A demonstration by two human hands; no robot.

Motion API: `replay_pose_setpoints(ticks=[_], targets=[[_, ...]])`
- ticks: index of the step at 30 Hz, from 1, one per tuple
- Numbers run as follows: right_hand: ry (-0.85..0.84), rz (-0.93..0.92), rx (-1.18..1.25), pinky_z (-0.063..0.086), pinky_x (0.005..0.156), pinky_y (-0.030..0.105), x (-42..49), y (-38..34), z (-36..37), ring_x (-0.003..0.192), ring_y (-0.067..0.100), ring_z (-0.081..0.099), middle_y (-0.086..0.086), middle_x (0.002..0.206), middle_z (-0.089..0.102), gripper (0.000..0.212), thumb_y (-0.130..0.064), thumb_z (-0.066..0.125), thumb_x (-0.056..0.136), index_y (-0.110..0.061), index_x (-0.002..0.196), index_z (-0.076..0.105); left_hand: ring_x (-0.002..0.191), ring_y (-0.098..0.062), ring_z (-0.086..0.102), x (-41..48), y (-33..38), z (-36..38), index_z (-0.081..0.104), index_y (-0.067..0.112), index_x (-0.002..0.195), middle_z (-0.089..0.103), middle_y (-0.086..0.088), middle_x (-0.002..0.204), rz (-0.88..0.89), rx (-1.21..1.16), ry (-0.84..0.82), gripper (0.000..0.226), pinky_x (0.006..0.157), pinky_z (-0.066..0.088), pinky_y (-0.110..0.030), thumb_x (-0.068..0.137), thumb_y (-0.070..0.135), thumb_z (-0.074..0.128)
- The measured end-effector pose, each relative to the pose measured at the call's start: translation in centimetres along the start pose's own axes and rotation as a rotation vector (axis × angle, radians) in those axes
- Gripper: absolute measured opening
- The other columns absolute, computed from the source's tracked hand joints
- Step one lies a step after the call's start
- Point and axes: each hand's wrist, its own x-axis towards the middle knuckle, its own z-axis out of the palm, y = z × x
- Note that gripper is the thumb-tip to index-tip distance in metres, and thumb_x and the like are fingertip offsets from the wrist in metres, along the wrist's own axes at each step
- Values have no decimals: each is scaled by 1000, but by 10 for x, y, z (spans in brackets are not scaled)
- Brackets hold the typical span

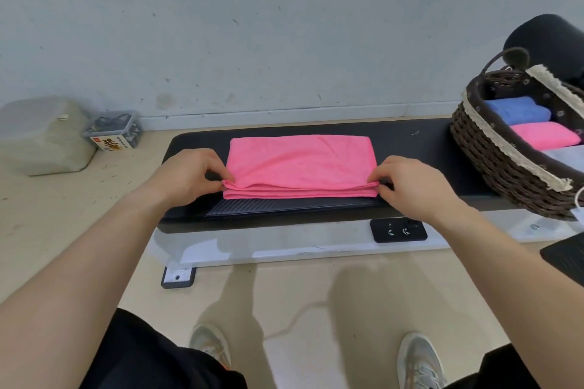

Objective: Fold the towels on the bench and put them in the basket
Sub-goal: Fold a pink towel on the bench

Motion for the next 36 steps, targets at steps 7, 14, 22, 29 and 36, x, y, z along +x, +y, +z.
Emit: replay_pose_setpoints(ticks=[7, 14, 22, 29, 36], targets=[[-57, 40, -59, 52, 79, 36, 4, -8, -8, 107, 16, 54, -16, 117, 58, 29, -21, 50, 87, -38, 97, 72, 88, -13, 59, 12, 7, -9, 70, 40, 67, 59, 13, 92, -65, 105, -76, 44, 81, 50, -37, 80, 0, 59], [158, 3, 105, 53, 86, 42, 40, -49, -4, 113, 24, 57, -2, 126, 61, 30, -25, 50, 93, -24, 114, 71, 110, -20, 56, 52, 54, 14, 68, 29, 114, 57, 3, 119, -54, 26, 173, 25, 92, 47, -39, 92, 29, 55], [-63, 47, 71, 14, 123, 47, 82, -71, 44, 153, 28, 10, 10, 166, 9, 66, -47, 32, 102, -19, 159, 16, 149, -21, 23, 94, 71, 67, 37, 20, 151, 33, -2, 159, -67, 129, 66, 53, 121, 20, -48, 103, 43, 39], [-179, 116, -69, -7, 122, 52, 65, -36, 53, 153, 20, -15, 1, 166, -17, 80, -75, 9, 91, -35, 157, -10, 153, -25, -9, 71, 53, 73, 1, 23, 159, -5, -4, 167, -174, 251, -34, 95, 124, -1, -48, 86, 82, 18], [-157, 162, -82, -4, 122, 54, 52, -26, 48, 154, 23, -9, -1, 167, -12, 81, -76, 4, 90, -33, 158, -6, 151, -33, -18, 47, 57, 73, -13, 36, 156, -16, -9, 165, -203, 309, -75, 82, 122, -9, -51, 88, 79, 5]])
